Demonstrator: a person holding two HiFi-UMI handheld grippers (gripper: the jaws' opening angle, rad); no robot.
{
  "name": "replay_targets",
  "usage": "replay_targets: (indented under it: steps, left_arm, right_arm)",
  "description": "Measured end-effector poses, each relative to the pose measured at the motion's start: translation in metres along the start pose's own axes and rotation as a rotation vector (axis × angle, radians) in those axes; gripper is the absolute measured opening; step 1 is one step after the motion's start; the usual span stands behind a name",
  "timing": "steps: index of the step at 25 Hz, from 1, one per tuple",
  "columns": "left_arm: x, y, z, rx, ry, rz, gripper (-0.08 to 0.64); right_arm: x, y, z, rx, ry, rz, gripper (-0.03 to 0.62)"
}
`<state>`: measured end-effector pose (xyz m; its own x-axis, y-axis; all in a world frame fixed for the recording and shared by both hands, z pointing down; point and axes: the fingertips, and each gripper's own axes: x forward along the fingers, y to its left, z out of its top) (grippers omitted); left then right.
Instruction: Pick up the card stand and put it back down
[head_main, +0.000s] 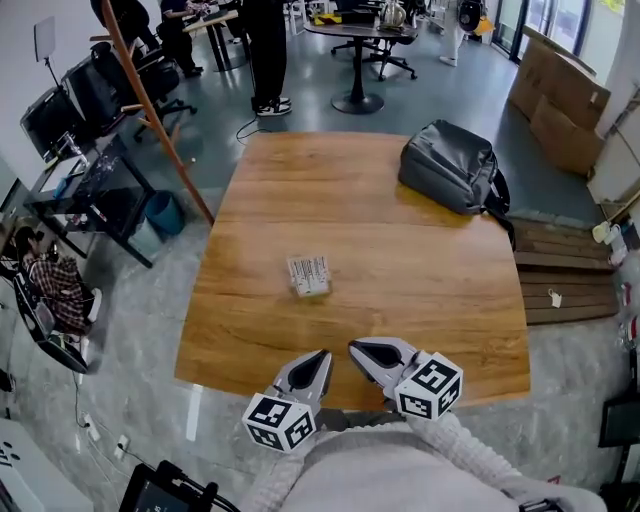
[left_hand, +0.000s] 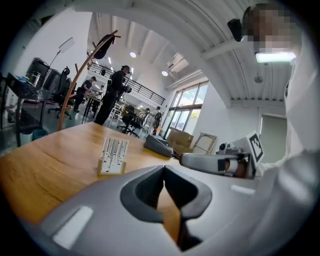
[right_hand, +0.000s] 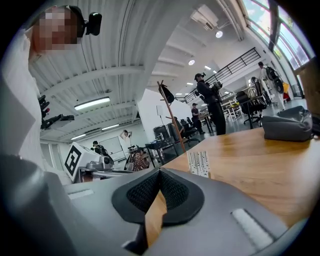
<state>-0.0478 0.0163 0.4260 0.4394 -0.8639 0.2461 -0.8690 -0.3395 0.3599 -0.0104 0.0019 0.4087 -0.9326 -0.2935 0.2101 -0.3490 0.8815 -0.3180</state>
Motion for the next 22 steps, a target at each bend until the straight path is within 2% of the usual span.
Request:
replay_targets:
  steps: [6, 13, 22]
  left_arm:
    - [0.02, 0.035, 0.011, 0.015, 0.005, 0.058, 0.008]
    - [0.031, 0.064, 0.029, 0.017, 0.037, 0.033, 0.008]
    - [0.045, 0.101, 0.015, 0.028, 0.123, 0.012, 0.008]
  right_arm:
    - [0.024, -0.024, 0.005, 0.033, 0.01, 0.009, -0.005]
    - [0.05, -0.038, 0.013, 0.1, 0.012, -0.002, -0.005]
    - [0.079, -0.047, -0.004, 0.144, 0.077, 0.009, -0.005]
